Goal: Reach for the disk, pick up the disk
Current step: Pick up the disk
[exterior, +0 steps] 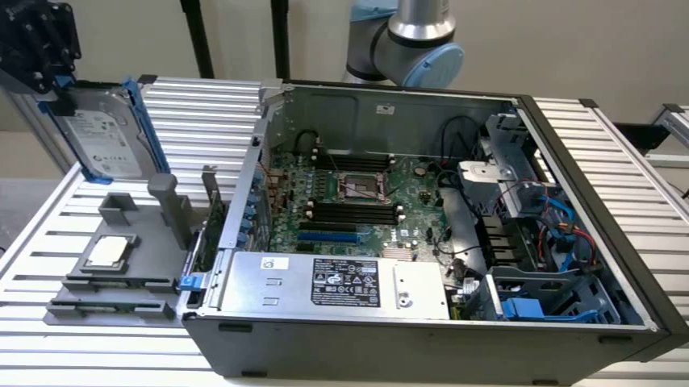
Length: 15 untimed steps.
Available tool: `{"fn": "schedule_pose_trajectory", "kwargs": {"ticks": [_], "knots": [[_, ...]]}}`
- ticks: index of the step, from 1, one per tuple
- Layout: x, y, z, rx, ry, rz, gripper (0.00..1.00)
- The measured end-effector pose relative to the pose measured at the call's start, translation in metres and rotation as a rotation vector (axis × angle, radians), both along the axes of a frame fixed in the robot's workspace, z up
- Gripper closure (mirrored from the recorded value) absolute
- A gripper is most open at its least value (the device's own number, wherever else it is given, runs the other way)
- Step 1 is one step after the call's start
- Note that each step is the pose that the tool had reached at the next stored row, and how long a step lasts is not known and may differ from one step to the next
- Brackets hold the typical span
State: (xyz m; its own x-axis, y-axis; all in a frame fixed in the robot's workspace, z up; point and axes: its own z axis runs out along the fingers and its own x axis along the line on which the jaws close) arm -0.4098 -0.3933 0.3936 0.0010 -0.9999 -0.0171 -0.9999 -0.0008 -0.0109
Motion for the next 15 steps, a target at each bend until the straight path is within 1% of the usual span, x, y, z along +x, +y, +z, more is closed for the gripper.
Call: {"fn": "schedule_pose_trajectory", "kwargs": {"ticks": [3,6,9,15], "knots": [[0.005,-0.003,0.0136,0.0001,-0.0001,0.001,0.67],[0.014,-0.0054,0.0271,0.0017,-0.0001,0.002,0.67],[0.026,-0.0074,0.0407,0.006,-0.0002,0.003,0.67],[0.053,-0.0111,0.0643,0.0175,-0.0002,0.003,0.67]]}}
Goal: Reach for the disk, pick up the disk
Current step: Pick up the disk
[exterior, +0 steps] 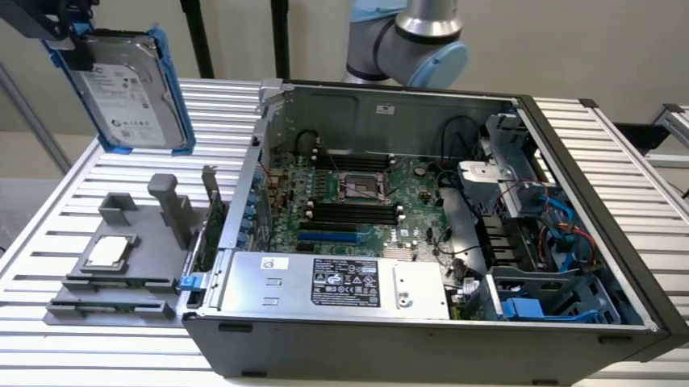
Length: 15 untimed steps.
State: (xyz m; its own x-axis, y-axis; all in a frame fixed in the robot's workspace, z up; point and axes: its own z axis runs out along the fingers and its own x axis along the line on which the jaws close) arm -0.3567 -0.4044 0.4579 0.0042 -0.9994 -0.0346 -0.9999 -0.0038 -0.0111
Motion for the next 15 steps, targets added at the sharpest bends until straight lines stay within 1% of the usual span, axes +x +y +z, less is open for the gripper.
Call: {"fn": "schedule_pose_trajectory", "kwargs": {"ticks": [4,8,10,15], "knots": [[0.018,-0.0037,0.0134,0.0056,0.0001,0.0,0.67],[0.036,-0.0085,0.025,0.0095,0.0006,0.0,0.67],[0.045,-0.0112,0.0276,0.0101,0.0016,0.0,0.67],[0.068,-0.0187,0.0314,0.0099,0.0067,0.0,0.67]]}}
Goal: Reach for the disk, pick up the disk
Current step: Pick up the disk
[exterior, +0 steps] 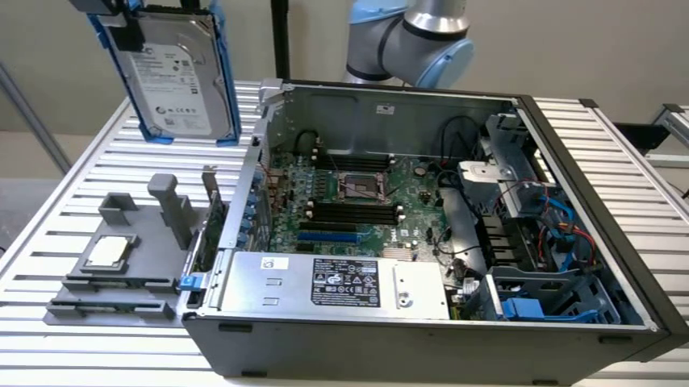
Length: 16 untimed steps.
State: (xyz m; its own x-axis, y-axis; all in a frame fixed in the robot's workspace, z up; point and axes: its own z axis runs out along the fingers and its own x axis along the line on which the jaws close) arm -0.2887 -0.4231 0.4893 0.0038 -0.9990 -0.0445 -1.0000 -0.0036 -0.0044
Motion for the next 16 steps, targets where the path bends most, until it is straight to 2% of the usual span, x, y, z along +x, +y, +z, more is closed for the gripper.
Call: {"fn": "schedule_pose_trajectory", "kwargs": {"ticks": [7,16], "knots": [[0.032,-0.0109,0.006,-0.0001,0.0052,0.0,0.67],[0.073,-0.0244,0.0124,-0.0001,0.0088,0.0,0.67]]}}
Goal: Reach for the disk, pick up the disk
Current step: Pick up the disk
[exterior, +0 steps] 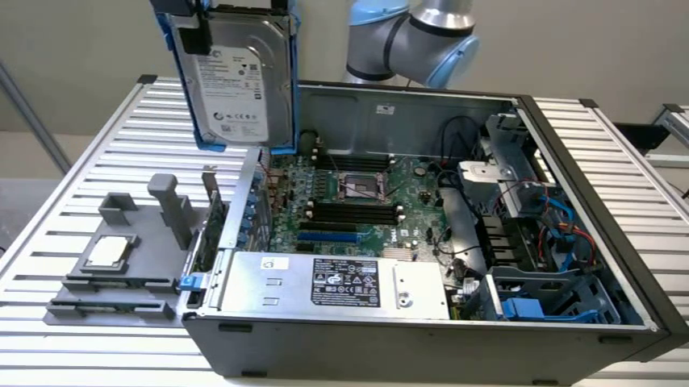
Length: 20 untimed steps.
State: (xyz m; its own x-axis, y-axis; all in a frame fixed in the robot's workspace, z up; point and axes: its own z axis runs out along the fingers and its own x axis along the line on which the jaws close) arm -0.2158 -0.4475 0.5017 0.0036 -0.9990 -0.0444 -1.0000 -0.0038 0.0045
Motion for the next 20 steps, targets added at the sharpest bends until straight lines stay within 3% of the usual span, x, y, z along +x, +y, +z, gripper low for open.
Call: {"fn": "schedule_pose_trajectory", "kwargs": {"ticks": [15,20], "knots": [[0.068,-0.0162,0.0,0.0044,-0.0001,0.0,0.67],[0.084,-0.029,0.0,0.0044,-0.0001,0.0,0.67]]}}
